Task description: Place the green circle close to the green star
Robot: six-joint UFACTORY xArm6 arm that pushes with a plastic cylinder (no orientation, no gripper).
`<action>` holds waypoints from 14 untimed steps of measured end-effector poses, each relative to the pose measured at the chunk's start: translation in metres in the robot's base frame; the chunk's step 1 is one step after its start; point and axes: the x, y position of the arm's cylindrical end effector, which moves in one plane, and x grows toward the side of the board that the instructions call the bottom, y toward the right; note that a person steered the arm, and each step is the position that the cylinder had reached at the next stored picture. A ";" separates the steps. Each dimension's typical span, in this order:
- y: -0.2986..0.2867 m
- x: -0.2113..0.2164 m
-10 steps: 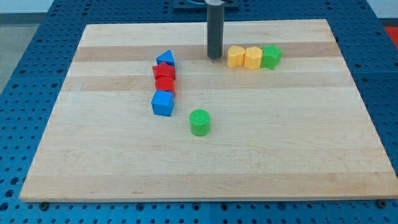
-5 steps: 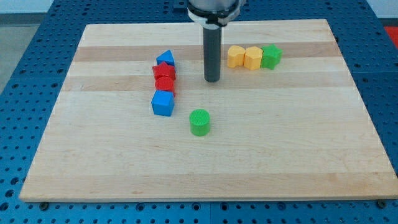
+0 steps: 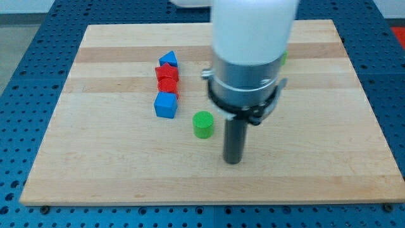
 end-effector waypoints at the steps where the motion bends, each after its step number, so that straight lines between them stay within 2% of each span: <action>1: -0.046 0.003; 2: -0.078 -0.007; 4: -0.083 -0.041; 7: -0.008 -0.061; 11: 0.030 -0.120; 14: 0.115 -0.127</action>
